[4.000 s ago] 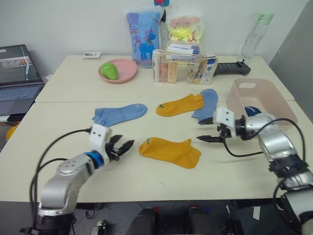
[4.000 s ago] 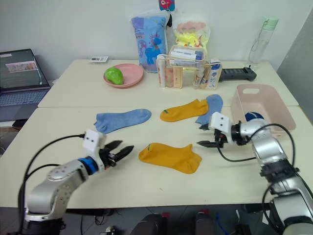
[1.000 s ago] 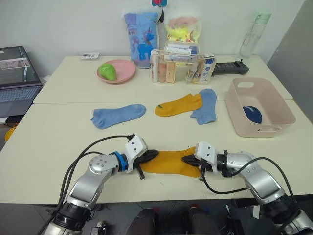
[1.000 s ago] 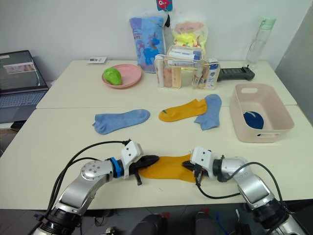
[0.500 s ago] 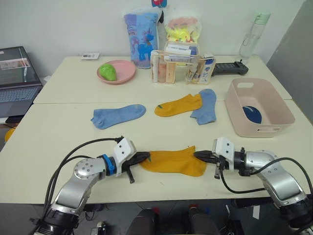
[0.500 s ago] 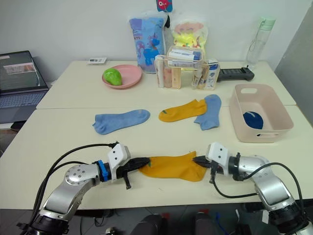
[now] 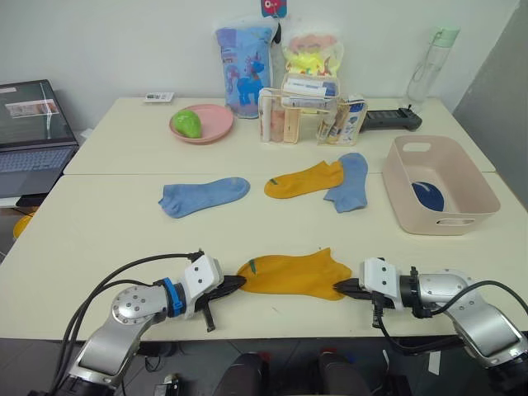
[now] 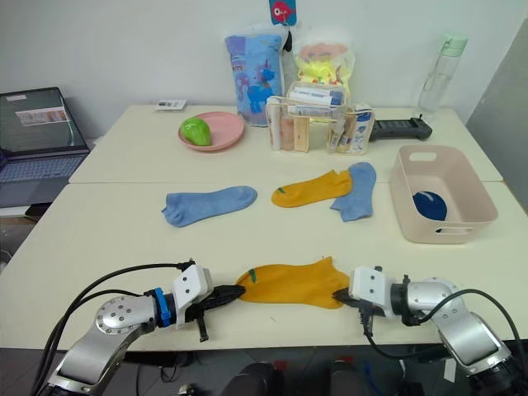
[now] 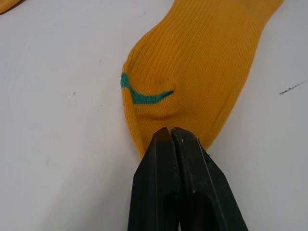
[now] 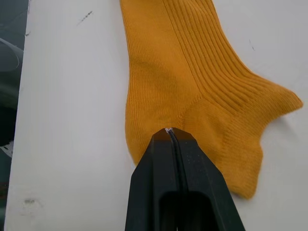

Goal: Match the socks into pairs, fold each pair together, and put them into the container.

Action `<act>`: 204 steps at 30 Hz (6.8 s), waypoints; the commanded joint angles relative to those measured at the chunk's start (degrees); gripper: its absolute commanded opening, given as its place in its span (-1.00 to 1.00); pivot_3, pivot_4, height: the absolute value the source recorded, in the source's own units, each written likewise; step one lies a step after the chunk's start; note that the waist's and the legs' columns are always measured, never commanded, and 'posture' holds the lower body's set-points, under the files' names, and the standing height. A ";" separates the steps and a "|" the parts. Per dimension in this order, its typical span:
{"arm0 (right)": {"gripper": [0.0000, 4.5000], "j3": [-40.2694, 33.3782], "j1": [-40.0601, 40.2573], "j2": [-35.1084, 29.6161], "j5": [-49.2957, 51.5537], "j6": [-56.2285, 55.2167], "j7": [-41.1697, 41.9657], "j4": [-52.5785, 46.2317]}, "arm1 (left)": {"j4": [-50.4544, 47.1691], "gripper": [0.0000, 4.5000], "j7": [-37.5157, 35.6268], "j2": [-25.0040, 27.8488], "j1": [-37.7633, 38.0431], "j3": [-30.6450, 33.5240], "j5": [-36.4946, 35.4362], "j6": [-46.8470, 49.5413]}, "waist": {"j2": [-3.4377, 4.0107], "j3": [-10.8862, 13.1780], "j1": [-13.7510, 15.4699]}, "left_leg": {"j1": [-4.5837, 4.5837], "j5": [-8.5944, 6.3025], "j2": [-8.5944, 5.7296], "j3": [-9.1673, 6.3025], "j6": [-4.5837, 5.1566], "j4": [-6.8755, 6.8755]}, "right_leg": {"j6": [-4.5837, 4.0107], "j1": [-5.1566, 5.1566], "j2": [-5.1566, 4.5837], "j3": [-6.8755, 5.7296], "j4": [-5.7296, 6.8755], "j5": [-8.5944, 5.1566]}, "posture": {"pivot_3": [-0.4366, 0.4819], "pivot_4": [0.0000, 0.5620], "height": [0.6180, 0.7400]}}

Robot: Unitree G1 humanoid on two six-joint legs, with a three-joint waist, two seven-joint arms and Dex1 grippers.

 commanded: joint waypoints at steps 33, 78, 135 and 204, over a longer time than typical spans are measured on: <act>1.00 -14.71 -4.81 15.97 -0.66 15.76 -31.68 -4.15 | 10.32 0.99 16.71 -8.72 -12.40 14.24 -2.27 2.45 | -0.12 0.18 -0.13 | -0.03 0.21 -0.01 0.03 -0.35 -0.24 | 0.01 -0.18 0.01 0.04 0.11 -0.04 | -0.05 -0.47 1.00; 1.00 -9.37 -10.99 22.27 1.52 19.41 -33.31 -8.12 | 76.06 -0.98 21.18 -27.68 -59.54 1.39 15.29 -12.82 | -0.31 0.22 -1.40 | -0.31 0.37 -0.07 0.10 -0.60 -0.21 | 0.06 -0.74 0.04 0.13 0.50 -0.05 | -0.05 -0.47 1.00; -0.39 -7.95 -57.29 41.69 2.27 10.05 -11.48 68.83 | 4.71 1.00 15.10 -8.46 -9.67 23.08 -14.01 20.30 | -0.25 0.21 -3.02 | -0.35 0.38 0.01 0.21 -0.62 -0.32 | -0.05 -1.00 0.00 0.14 0.51 0.00 | -0.05 -0.47 1.00; -1.00 -31.80 -25.90 30.45 38.74 68.70 -34.89 -9.41 | -4.81 -1.00 10.29 -4.83 -19.82 20.56 -28.78 44.51 | -0.26 0.21 -2.88 | -0.59 0.38 0.01 0.12 -0.61 -0.30 | -0.05 -1.08 0.00 0.08 0.50 0.00 | -0.05 -0.47 1.00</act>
